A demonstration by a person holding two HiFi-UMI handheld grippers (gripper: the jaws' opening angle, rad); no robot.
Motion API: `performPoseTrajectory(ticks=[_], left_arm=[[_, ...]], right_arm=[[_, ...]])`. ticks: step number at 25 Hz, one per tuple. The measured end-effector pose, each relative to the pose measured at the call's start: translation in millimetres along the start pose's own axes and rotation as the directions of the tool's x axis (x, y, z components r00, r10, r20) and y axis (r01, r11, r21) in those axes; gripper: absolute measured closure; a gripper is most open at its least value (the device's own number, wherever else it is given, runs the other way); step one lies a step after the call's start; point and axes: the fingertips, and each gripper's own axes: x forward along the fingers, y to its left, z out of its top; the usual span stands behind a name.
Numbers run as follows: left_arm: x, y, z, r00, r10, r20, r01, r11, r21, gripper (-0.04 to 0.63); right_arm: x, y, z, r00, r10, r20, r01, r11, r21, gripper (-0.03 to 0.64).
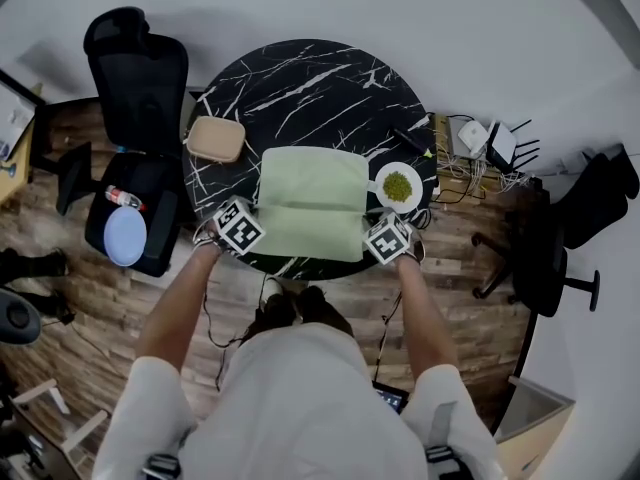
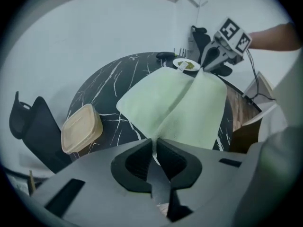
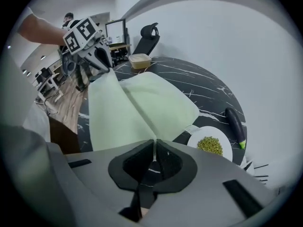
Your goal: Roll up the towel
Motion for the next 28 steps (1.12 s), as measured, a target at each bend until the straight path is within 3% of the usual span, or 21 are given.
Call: performPoseTrajectory(ticks=[2, 7, 11, 13, 15, 19, 28], left_arm=[[5, 4, 2, 0.999, 0.033, 0.019, -0.032, 0.998, -0.048, 0.56], [-2, 19, 4, 0.992, 0.092, 0.083, -0.082, 0.99, -0.116, 0.455], [-19, 15, -4, 0.986, 0.092, 0.136, -0.074, 0.988, -0.135, 0.456], [-27, -3, -8, 0.983, 0.068, 0.17, -0.056, 0.996, -0.072, 0.46], [-31, -32, -15, 0.984, 0.026, 0.178, -0.034, 0.999, 0.037, 0.459], [-23, -87, -45, 0.991, -0.043, 0.126, 0.016, 0.978, 0.207, 0.435], [2, -92, -68, 0.999, -0.042, 0.031, 0.034, 0.972, 0.233, 0.424]], right_arm=[[8, -7, -4, 0.999, -0.036, 0.003, 0.036, 0.999, 0.028, 0.601], [6, -30, -9, 0.986, -0.167, 0.012, 0.165, 0.982, 0.092, 0.563], [-15, -27, -5, 0.971, -0.23, 0.071, 0.229, 0.973, 0.018, 0.558], [-28, 1, 2, 0.973, -0.186, 0.136, 0.201, 0.973, -0.111, 0.555], [-35, 39, -3, 0.979, -0.123, 0.163, 0.164, 0.949, -0.27, 0.551], [-31, 92, -38, 0.993, -0.045, 0.108, 0.089, 0.892, -0.444, 0.516], [-9, 100, -67, 1.0, -0.018, -0.004, 0.013, 0.857, -0.515, 0.476]])
